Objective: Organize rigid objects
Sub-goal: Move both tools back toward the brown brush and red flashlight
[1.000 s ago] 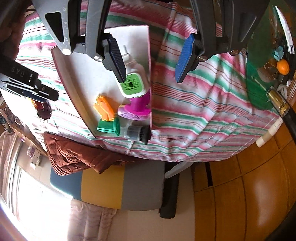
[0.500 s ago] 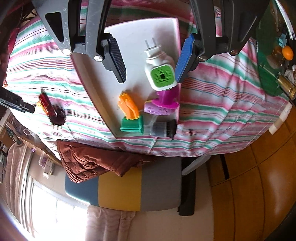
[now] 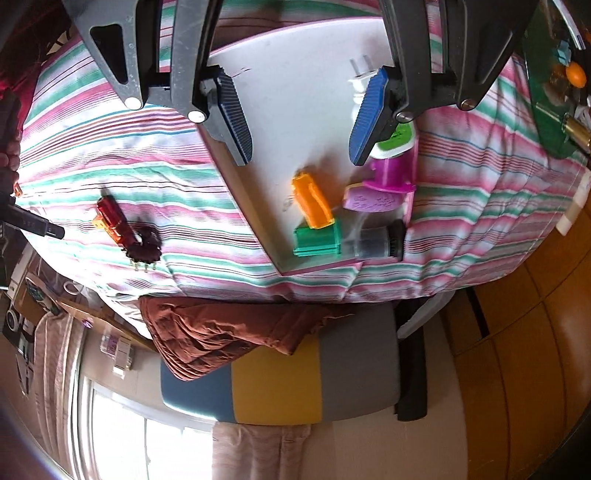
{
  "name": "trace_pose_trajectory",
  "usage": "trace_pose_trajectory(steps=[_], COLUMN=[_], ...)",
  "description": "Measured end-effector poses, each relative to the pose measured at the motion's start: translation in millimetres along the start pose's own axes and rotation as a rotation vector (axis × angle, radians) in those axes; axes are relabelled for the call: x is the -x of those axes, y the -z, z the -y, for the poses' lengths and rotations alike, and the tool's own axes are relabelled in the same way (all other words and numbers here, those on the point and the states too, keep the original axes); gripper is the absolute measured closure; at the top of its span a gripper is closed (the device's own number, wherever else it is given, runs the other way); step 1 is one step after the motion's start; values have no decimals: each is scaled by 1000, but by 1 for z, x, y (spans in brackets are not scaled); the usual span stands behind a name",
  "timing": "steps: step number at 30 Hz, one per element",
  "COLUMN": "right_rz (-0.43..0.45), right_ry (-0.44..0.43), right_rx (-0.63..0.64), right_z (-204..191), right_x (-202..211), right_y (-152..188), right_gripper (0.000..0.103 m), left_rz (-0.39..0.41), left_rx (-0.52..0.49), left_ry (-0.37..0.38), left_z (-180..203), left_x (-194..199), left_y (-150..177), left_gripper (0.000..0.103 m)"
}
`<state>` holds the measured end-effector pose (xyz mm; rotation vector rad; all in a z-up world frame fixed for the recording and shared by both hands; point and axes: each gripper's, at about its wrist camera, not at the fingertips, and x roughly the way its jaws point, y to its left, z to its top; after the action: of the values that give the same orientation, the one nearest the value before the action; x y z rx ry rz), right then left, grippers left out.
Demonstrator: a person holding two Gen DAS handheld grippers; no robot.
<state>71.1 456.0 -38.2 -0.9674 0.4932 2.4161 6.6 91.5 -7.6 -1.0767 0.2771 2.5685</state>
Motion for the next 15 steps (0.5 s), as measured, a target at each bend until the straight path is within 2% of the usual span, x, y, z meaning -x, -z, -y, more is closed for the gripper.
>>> trace_pose_trajectory(steps=[15], right_rz=[-28], right_ry=[-25], right_rx=[-23], right_z=[0], right_x=[0], right_y=[-1], right_gripper=[48], left_rz=[-16], left_rx=[-74], left_ry=[82], left_z=[56], left_x=[-18], left_y=[-15], left_gripper=[48])
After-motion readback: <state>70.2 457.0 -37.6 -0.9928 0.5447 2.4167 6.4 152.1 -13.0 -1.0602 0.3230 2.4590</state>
